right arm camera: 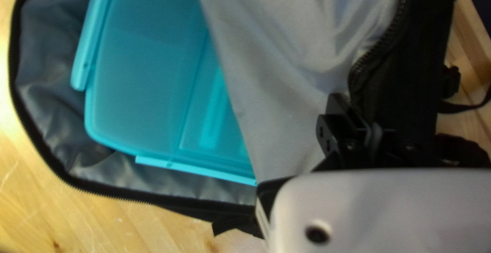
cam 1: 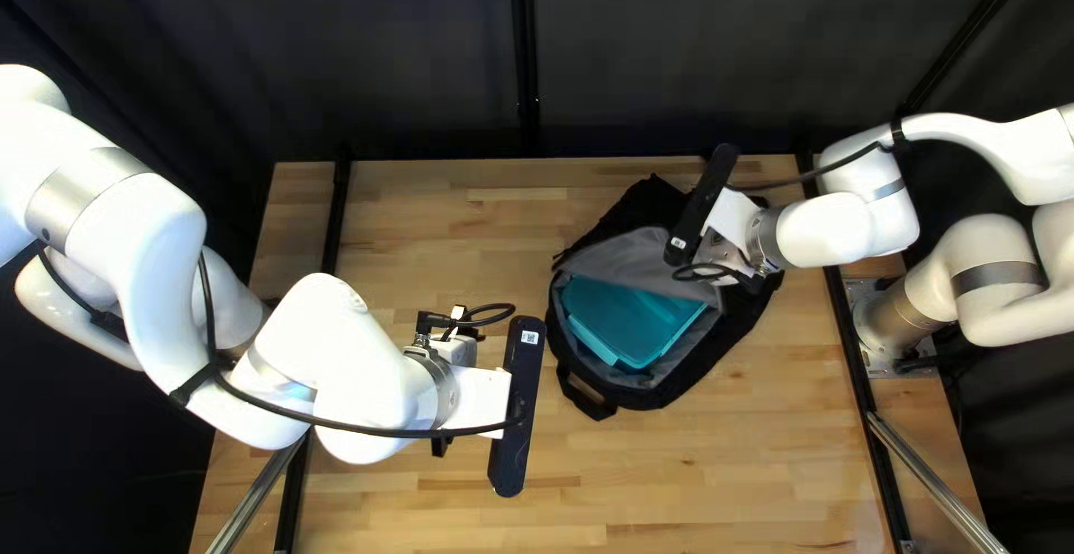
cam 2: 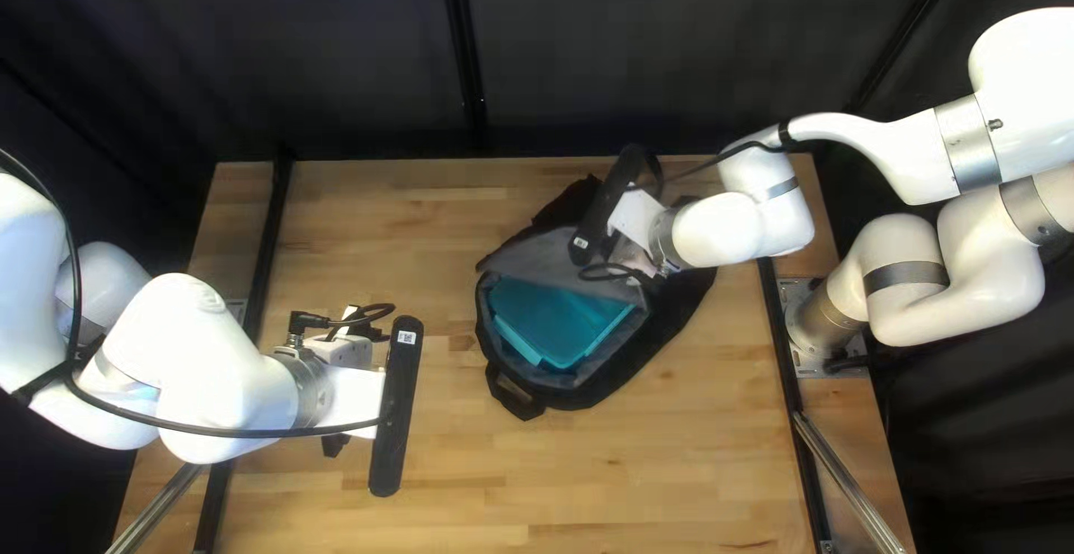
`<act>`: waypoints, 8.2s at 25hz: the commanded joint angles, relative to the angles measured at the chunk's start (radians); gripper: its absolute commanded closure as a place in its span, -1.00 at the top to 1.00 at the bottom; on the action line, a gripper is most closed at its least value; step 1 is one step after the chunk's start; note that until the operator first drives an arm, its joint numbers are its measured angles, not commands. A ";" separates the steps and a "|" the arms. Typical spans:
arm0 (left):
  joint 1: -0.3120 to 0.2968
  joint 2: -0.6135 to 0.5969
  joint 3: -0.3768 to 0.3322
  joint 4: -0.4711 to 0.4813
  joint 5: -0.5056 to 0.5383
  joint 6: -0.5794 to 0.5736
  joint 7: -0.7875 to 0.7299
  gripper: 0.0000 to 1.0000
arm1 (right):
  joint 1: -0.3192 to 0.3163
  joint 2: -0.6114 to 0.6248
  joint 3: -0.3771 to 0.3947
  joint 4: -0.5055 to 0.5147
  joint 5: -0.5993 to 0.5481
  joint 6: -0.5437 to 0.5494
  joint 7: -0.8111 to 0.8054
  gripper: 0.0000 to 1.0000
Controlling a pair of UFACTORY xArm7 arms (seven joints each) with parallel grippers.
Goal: Remove a lunch box from a kids backpack
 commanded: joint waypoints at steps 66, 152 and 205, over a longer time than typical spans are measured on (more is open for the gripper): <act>0.206 -0.464 0.135 0.073 -0.041 -0.632 0.320 1.00 | -0.094 -0.175 -0.020 -0.157 0.024 -0.005 0.206 -1.00; 0.367 -0.578 -0.017 -0.065 -0.268 -0.901 0.431 1.00 | -0.094 -0.175 -0.020 -0.157 0.024 -0.005 0.206 -1.00; 0.111 -0.593 0.107 0.068 0.785 -0.443 -0.056 1.00 | -0.094 -0.175 -0.020 -0.157 0.024 -0.005 0.206 -1.00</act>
